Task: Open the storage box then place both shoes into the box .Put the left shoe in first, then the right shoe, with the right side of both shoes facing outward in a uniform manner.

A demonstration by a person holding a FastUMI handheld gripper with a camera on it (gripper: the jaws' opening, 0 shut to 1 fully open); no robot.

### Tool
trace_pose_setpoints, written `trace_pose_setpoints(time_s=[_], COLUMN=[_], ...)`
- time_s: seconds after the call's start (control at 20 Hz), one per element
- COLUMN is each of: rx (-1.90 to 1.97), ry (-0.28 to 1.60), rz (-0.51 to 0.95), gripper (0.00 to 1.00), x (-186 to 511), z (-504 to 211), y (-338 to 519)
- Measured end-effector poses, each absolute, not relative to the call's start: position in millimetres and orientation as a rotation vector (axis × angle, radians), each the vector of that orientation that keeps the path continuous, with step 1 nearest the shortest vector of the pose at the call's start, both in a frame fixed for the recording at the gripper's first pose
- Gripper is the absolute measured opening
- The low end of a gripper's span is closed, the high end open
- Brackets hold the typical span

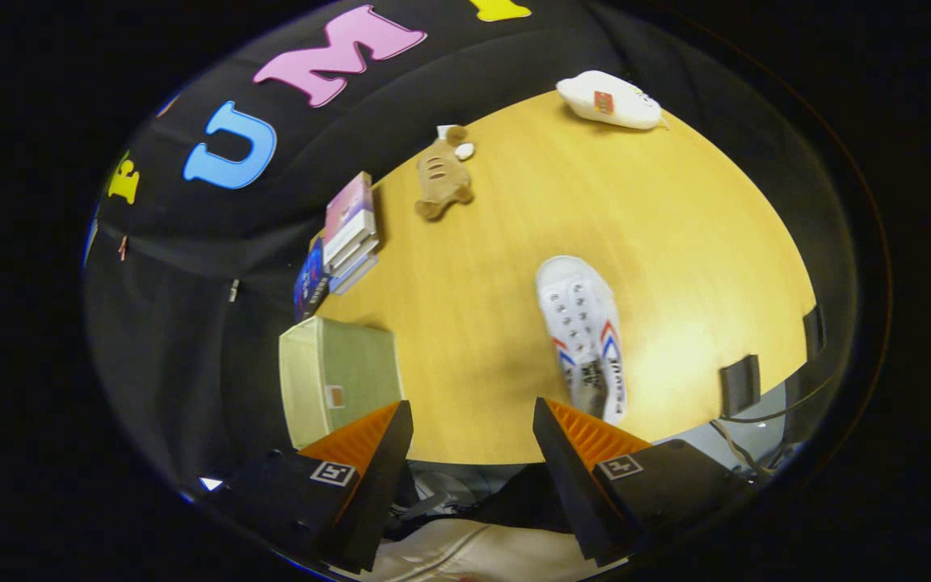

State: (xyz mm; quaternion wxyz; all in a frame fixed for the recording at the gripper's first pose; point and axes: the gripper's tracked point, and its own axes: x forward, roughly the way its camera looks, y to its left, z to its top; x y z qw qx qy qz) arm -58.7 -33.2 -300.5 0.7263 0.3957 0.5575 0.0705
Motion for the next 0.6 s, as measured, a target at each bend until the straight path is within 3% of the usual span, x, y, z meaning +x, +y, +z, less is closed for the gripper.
trace_pose_setpoints(time_s=[0.6], rx=[0.662], ry=[1.427], rz=[0.066], gripper=[0.92], x=[-59], z=[-448], y=[-71])
